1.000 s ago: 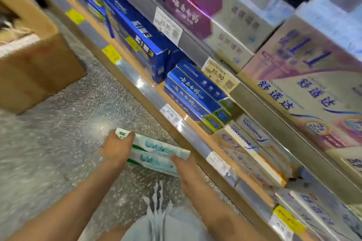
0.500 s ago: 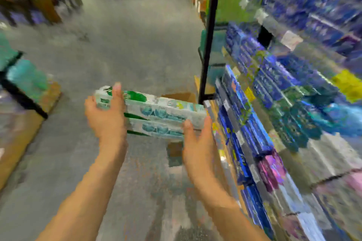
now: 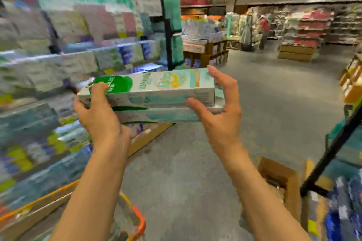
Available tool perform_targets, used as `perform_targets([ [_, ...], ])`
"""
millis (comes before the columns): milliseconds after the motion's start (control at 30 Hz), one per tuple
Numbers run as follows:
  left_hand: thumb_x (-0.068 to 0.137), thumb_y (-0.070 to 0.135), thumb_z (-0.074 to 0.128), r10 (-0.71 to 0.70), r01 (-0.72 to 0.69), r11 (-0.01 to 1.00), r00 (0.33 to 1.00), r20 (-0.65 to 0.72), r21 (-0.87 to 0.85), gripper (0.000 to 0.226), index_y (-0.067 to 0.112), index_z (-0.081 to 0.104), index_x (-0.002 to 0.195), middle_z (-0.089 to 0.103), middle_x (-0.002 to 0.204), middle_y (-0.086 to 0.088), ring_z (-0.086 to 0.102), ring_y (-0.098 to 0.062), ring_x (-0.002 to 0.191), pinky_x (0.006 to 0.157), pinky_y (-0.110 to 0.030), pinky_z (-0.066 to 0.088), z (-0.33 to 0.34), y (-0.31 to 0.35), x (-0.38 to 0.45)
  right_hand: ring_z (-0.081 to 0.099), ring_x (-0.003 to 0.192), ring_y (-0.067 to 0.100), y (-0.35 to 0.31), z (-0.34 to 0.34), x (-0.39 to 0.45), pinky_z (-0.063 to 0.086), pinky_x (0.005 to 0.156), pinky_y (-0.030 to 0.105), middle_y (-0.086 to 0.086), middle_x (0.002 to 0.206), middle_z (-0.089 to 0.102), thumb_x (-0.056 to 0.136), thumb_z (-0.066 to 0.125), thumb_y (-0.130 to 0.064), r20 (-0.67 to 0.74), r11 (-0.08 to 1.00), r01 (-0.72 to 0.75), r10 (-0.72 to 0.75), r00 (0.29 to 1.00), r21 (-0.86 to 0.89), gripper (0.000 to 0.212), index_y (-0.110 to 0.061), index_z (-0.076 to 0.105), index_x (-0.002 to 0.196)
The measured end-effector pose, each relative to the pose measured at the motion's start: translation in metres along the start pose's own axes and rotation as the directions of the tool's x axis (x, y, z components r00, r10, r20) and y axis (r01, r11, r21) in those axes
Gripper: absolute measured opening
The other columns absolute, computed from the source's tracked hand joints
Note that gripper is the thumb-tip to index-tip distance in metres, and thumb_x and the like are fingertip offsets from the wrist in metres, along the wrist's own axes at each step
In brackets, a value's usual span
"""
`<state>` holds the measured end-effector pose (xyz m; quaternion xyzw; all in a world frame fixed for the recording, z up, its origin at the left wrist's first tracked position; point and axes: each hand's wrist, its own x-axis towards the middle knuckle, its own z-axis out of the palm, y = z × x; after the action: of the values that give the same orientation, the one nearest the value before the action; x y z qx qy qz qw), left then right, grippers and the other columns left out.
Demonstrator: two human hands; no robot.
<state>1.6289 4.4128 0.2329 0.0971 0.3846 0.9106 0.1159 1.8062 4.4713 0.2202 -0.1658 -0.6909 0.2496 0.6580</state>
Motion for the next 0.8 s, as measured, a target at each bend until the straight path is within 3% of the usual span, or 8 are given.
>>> perform_targets([
  [133,0.08,0.023,0.064,0.077,-0.075,0.997,0.994,-0.079,0.036,0.017,0.025,0.048,0.081,0.057,0.079,0.002,0.056,-0.02,0.079,0.07,-0.042,0.048,-0.063,0.061,0.037,0.051,0.117,0.012,-0.032,0.079,-0.011,0.043,0.102,0.034,-0.015,0.126,0.051,0.072,0.071,-0.035,0.186,0.97,-0.093,0.051,0.981,0.225,0.061,-0.036,0.044,0.126],
  [267,0.091,0.029,0.058,0.12,-0.116,0.992,0.989,-0.082,0.049,0.014,0.025,0.052,0.079,0.062,0.074,0.011,0.062,-0.01,0.074,0.066,-0.033,0.055,-0.138,0.106,0.069,0.056,0.111,0.023,-0.058,0.153,-0.032,0.047,0.096,0.034,0.008,0.122,0.056,0.07,0.073,-0.031,0.314,0.898,-0.19,0.062,0.947,0.396,0.056,-0.042,0.049,0.12],
  [400,0.095,0.042,0.045,0.07,-0.076,0.993,0.995,0.073,0.09,0.026,0.023,0.063,0.098,0.066,0.102,0.0,0.063,-0.016,0.096,0.078,-0.038,0.055,-0.214,0.137,0.094,0.059,0.1,0.014,-0.079,0.211,-0.065,0.048,0.083,0.02,0.014,0.117,0.058,0.071,0.071,-0.026,0.323,0.805,-0.313,0.161,0.933,0.503,0.049,-0.032,0.052,0.116],
  [500,0.079,0.055,0.054,0.011,-0.018,0.998,0.993,0.113,0.06,0.033,0.028,0.073,0.082,0.071,0.098,0.004,0.067,-0.014,0.093,0.076,-0.035,0.057,-0.264,0.164,0.104,0.062,0.09,0.002,-0.09,0.243,-0.08,0.048,0.077,0.015,-0.002,0.107,0.067,0.071,0.077,-0.02,0.332,0.726,-0.426,0.281,0.9,0.54,0.053,-0.024,0.052,0.117],
  [567,0.057,0.057,0.076,-0.021,0.024,0.999,0.993,0.112,-0.024,0.048,0.026,0.074,0.095,0.069,0.11,0.001,0.066,-0.016,0.102,0.084,-0.032,0.055,-0.291,0.173,0.104,0.065,0.082,0.001,-0.095,0.264,-0.089,0.052,0.069,0.017,-0.013,0.094,0.069,0.074,0.076,-0.019,0.371,0.599,-0.553,0.41,0.833,0.58,0.049,-0.021,0.053,0.117],
  [633,0.051,0.053,0.082,-0.035,0.05,0.993,0.99,0.14,-0.111,0.061,0.023,0.074,0.104,0.065,0.122,-0.002,0.061,-0.02,0.113,0.093,-0.037,0.051,-0.308,0.171,0.1,0.067,0.085,0.012,-0.095,0.284,-0.103,0.057,0.069,0.03,-0.003,0.098,0.067,0.074,0.075,-0.022,0.458,0.459,-0.682,0.512,0.727,0.569,0.046,-0.027,0.055,0.114],
  [733,0.052,0.047,0.084,-0.052,0.066,0.985,0.995,0.09,-0.161,0.059,0.023,0.074,0.105,0.065,0.122,-0.004,0.062,-0.022,0.111,0.084,-0.045,0.055,-0.318,0.157,0.096,0.065,0.096,0.021,-0.096,0.311,-0.13,0.056,0.083,0.042,0.004,0.107,0.065,0.071,0.077,-0.025,0.529,0.409,-0.774,0.568,0.631,0.484,0.046,-0.031,0.055,0.111],
  [800,0.054,0.043,0.085,-0.084,0.084,0.976,0.996,0.006,-0.201,0.05,0.023,0.076,0.098,0.066,0.12,-0.005,0.065,-0.022,0.107,0.08,-0.045,0.056,-0.325,0.147,0.097,0.063,0.104,0.016,-0.092,0.322,-0.147,0.053,0.086,0.034,-0.001,0.112,0.064,0.069,0.08,-0.03,0.534,0.432,-0.793,0.587,0.609,0.429,0.051,-0.032,0.055,0.113],
])
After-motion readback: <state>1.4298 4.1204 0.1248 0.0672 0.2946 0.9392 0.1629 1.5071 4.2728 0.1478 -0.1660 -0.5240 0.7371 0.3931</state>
